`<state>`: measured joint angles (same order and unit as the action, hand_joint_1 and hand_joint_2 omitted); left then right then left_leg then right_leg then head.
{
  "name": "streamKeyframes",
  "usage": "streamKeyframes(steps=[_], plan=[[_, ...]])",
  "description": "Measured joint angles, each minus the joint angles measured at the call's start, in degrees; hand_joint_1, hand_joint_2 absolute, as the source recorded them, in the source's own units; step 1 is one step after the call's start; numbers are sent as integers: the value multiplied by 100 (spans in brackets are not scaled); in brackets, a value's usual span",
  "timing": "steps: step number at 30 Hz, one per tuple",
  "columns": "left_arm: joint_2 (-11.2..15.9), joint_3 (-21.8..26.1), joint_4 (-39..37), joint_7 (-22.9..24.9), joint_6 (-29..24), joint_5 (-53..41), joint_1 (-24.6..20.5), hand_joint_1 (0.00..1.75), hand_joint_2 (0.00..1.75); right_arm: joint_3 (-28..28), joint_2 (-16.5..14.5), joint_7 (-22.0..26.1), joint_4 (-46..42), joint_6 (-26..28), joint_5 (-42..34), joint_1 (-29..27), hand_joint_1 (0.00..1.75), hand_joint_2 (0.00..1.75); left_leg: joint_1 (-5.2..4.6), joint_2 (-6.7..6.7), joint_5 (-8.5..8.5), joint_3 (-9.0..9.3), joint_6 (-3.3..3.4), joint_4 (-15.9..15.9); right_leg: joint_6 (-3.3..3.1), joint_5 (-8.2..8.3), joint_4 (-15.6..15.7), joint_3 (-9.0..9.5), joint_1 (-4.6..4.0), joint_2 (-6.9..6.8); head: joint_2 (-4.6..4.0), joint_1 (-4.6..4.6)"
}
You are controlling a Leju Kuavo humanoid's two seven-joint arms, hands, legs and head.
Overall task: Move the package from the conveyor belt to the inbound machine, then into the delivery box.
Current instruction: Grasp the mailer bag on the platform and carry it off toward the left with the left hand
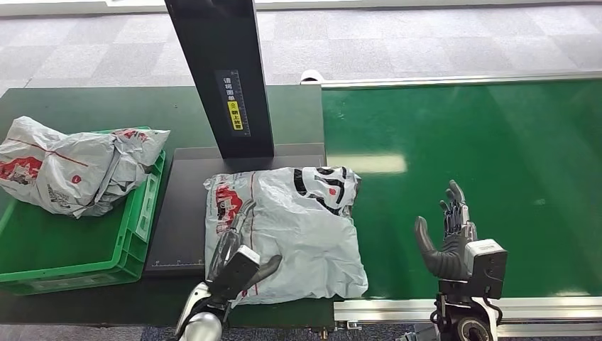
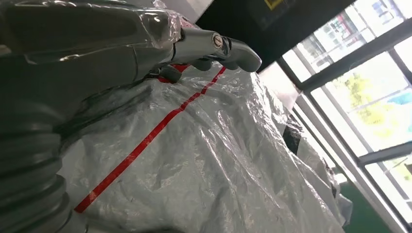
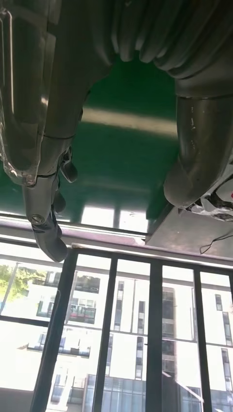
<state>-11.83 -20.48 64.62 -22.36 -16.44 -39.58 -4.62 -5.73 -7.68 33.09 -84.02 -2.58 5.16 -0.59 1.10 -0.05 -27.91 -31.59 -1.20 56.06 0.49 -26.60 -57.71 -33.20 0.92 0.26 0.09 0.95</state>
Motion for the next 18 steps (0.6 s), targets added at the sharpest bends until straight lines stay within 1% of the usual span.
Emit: streamKeyframes(steps=[4,8,10,11,14,15,18], plan=[[-126,-368,-480,417,-202,-779,-173,0,175,-74,-58,-2,-11,-14,15,-2,0,175,0,0,0,0,0,0,0,0,0,1,0,-1,0,-1],[-208,-676,-1002,871,-437,-1483,-396,12,175,-105,-98,-7,-22,-40,20,10,0,175,0,1,0,2,0,0,0,0,0,3,0,0,0,0],[-227,-780,-1337,1097,-580,-1815,-545,12,175,-114,-120,-15,-22,-76,34,31,0,175,0,0,0,3,0,0,0,0,0,5,0,0,0,1],[-237,-816,-1492,1149,-638,-1898,-615,43,175,-117,-133,-19,-22,-90,41,46,0,175,0,0,0,4,0,0,0,0,0,6,0,0,0,1],[-267,-876,-1831,1162,-739,-1954,-768,161,175,-121,-162,-27,-22,-106,46,78,0,175,0,0,1,8,0,0,0,0,0,12,0,-1,0,2],[-276,-883,-1907,1161,-755,-1957,-802,170,175,-122,-169,-32,-22,-109,48,86,0,175,0,0,1,9,0,-1,0,0,0,14,0,-1,0,1],[-288,-879,-2051,1131,-820,-1905,-874,169,175,-135,-195,-50,-21,-118,63,116,0,175,0,0,0,15,0,-1,0,0,0,22,0,-1,0,1]])
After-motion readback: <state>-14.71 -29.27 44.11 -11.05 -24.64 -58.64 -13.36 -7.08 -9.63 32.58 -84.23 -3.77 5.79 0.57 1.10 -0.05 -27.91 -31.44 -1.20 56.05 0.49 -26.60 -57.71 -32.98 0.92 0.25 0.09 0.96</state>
